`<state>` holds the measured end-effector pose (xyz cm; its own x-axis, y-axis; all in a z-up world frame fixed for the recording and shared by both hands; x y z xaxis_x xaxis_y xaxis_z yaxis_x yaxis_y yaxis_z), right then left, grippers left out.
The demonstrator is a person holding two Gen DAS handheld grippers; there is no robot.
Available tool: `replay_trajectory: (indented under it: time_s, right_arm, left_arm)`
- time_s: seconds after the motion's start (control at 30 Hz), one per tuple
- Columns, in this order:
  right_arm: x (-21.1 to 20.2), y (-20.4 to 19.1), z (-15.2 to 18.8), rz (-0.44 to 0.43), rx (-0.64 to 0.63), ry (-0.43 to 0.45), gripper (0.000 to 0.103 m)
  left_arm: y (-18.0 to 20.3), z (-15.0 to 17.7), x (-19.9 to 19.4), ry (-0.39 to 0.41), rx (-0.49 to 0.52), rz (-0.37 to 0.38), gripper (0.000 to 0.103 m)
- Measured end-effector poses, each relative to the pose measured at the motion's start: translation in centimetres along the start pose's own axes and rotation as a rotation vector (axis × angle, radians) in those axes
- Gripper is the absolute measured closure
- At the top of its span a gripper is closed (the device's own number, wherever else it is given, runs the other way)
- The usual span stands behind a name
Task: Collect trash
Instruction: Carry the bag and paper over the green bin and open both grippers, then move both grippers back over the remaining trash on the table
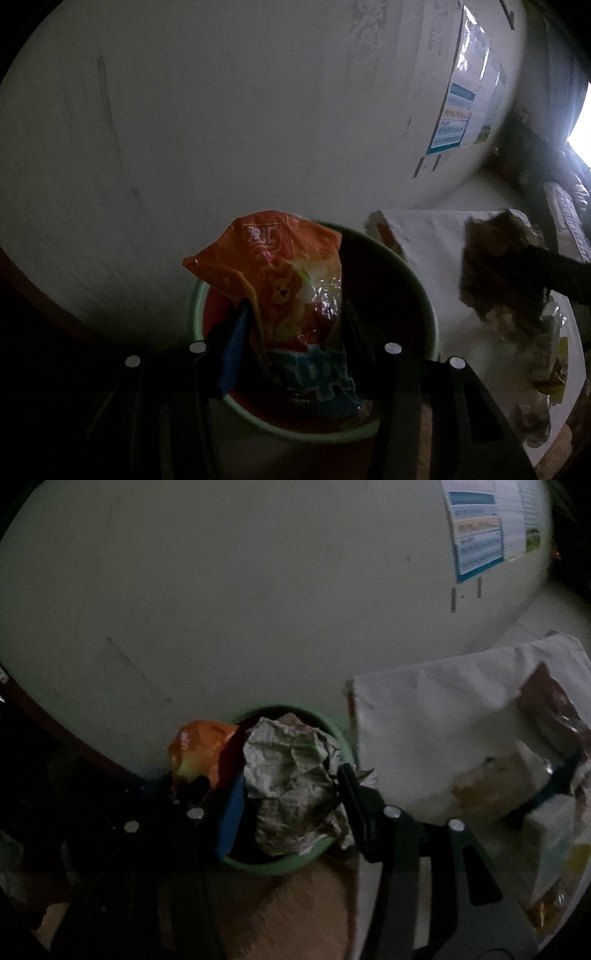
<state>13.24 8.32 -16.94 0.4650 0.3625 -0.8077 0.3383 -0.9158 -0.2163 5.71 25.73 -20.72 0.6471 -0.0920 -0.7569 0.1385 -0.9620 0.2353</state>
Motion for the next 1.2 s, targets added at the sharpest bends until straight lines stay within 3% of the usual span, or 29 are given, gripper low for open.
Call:
replay_trajectory:
  time_s: [0.2,0.3,0.4,0.63,0.87,0.97,1.2]
  right_arm:
    - [1.7,-2.0,-0.8,-0.007,-0.019,-0.023,0.051]
    - [2.1,-2.4,-1.2,-0.01,-0.022,-0.028,0.045]
    - [2.0,-2.5,-1.6,-0.019,-0.012,-0.027,0.036]
    - [0.9,-1.7,-1.5,-0.007,-0.004,-0.002,0.035]
    - [-2.9,1.2,-0.2,0.028,0.024,0.045,0.035]
    - [-4.8,3.3,0.7,0.056,0.042,0.075,0.03]
    - [-8.7,9.4,5.5,0.221,0.059,0.114,0.027]
  left_arm:
    - [-0.1,-0.4,1.0,-0.001,-0.008,0.014,0.053]
    - [-0.8,-0.4,0.9,0.008,-0.028,-0.003,0.038]
    - [-1.3,-0.6,0.9,0.018,-0.061,-0.001,0.036]
    - [-0.7,-0.8,0.7,0.027,-0.053,-0.006,0.036]
    - [1.5,-0.7,-0.4,0.042,-0.01,0.022,0.036]
    - [3.3,-0.6,-0.8,0.042,0.024,0.043,0.036]
    - [9.7,0.7,-0.3,0.007,0.126,0.134,0.036]
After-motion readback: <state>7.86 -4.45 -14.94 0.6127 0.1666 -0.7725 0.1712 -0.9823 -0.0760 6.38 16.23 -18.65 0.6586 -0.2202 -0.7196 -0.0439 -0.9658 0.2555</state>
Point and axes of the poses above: each gripper's, at about its wrist camera, not at the fingertips, and x roughly the way its jaws point, y to its right, z to its underside, the point moved 4 cm from there along x, roughly the way its jaws point, and after that the axes turned 14 degrees about z, right-handed, at the moved point
